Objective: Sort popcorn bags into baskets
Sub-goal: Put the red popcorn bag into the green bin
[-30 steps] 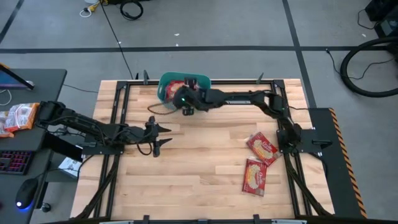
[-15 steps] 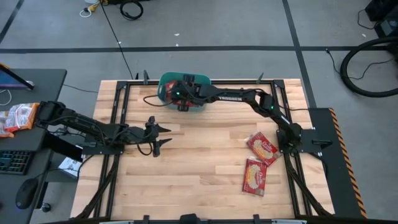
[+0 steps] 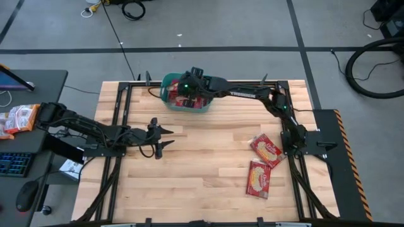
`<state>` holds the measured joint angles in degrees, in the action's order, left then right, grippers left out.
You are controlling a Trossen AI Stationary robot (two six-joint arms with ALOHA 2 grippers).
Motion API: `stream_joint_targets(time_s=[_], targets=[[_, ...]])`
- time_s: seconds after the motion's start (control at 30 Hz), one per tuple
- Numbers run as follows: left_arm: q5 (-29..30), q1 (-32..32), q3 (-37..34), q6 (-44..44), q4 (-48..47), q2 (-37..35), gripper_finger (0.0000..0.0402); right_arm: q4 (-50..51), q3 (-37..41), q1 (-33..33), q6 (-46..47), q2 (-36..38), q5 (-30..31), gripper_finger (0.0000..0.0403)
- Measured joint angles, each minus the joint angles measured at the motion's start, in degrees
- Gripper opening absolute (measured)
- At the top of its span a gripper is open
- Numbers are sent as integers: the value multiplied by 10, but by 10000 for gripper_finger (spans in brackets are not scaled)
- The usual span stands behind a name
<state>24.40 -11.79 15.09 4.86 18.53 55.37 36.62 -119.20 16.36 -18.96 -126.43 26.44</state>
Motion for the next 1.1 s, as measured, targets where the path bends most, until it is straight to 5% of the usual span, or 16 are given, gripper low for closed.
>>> stream_joint_targets(time_s=[0.33,0.7,1.1], targets=[[3,0,0,-10,0,0,194,184,0,-53,100,95,-34,175],[2,0,0,8,-5,0,194,469,36,-119,279,108,-51,169],[2,0,0,9,-10,0,194,398,313,-209,392,217,-104,169]])
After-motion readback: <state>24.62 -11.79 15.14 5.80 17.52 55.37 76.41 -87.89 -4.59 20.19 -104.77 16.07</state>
